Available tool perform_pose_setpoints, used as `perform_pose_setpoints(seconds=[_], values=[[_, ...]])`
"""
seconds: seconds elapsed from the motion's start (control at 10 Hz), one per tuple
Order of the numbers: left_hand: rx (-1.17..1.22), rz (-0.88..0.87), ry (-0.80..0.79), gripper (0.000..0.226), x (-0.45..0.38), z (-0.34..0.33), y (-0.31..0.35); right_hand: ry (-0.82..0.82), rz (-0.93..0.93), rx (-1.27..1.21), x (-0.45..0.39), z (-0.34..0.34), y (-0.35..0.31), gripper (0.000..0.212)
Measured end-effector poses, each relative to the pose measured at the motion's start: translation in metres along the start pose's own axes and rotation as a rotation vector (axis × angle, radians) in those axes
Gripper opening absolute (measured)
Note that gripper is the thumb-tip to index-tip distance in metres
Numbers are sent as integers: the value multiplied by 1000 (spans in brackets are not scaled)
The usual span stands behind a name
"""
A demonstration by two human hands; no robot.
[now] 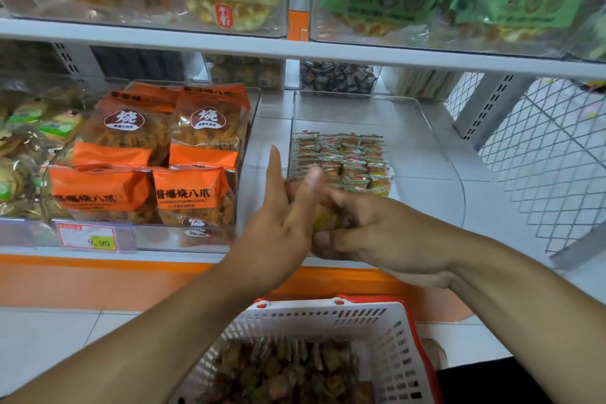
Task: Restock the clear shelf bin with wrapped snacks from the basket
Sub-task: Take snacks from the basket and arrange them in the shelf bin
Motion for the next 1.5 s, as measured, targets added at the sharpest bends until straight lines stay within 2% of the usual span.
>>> perform_pose_setpoints(seconds=[0.1,0.2,0.3,0.4,0.5,0.6,0.7,0.8,0.9,1.0,1.1,1.2,1.3,1.4,1.5], values=[[95,47,-38,116,-12,-5,-7,61,20,64,0,15,-5,62],[197,132,-82,121,-16,-14,-14,151,22,261,1,34,-12,61],[443,175,-162,88,-19,-25,-16,213,15,328,3,48,-14,66],[603,229,-140,50,-26,-22,-24,248,56,318,5,54,-14,64],[731,210,-129,39,-28,-15,-25,214,130,150,2,45,-14,48],[822,157,-130,36,-28,-13,-19,189,121,-144,-3,34,-9,50],[848,138,-127,34,-26,-16,-17,170,79,-245,-6,23,-1,42],[782,152,-135,45,-23,-19,-14,178,35,-12,-3,24,0,27],[717,168,-166,61,-23,-26,-17,89,19,390,-1,26,-5,42],[717,183,-209,74,-20,-34,-18,25,-36,400,0,21,6,89],[721,193,-234,75,-20,-37,-18,50,-7,298,-1,25,6,76],[707,195,-285,64,-20,-38,-11,170,2,97,1,41,3,66],[611,152,-242,61,-22,-33,-10,306,24,-68,5,73,-5,64],[230,49,-35,52,-21,-17,-12,455,-42,113,16,117,-3,61],[-225,-100,2,46,-16,-24,-10,450,-214,423,21,138,24,54]])
Point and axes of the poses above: each hand's wrist, its own x-axis away from the middle knuckle, its own z-axis out of the back of the hand, y = z × x, the point moved 10 cm from there along -x, towards the middle knuckle, and after that the axes turned 10 degrees about z, right-handed, at the moved point
